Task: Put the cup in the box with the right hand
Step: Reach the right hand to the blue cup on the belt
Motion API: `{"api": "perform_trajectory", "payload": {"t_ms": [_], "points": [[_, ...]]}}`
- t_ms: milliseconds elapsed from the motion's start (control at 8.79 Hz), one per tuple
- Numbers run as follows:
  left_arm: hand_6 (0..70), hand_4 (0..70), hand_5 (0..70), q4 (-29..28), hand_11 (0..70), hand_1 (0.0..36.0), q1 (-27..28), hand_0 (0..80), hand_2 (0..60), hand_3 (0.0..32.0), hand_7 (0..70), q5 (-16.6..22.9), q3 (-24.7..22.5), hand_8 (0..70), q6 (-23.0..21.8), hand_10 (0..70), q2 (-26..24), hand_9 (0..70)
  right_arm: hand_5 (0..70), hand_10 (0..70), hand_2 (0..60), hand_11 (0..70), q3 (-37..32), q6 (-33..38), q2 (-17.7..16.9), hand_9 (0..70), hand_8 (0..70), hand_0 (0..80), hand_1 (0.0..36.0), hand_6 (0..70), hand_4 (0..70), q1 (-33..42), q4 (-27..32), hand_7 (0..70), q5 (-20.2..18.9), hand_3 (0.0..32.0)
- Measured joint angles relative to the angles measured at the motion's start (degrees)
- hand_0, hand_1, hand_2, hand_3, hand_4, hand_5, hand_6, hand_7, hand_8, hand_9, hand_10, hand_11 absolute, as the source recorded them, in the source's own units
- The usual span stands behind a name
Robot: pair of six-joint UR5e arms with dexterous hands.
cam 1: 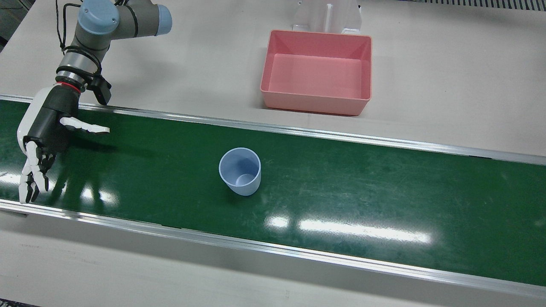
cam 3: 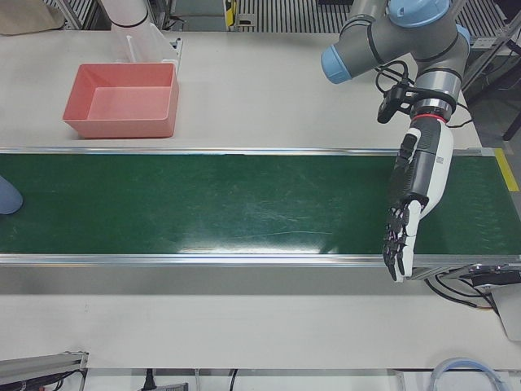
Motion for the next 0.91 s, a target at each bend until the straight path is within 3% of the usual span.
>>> {"api": "perform_trajectory", "payload": {"t_ms": [911], "points": [[0.0, 0.0, 0.0, 0.02, 0.0, 0.0, 0.00, 0.0, 0.0, 0.0, 0.0, 0.03, -0.07, 0.0, 0.00, 0.0, 0.00, 0.0, 7.8, 0.0, 0.0, 0.8, 0.84, 0.19, 0.05, 7.7, 6.2, 56.1, 21.6, 3.2, 0.0, -1.20, -0.01, 10.8, 0.08, 5.6]]}}
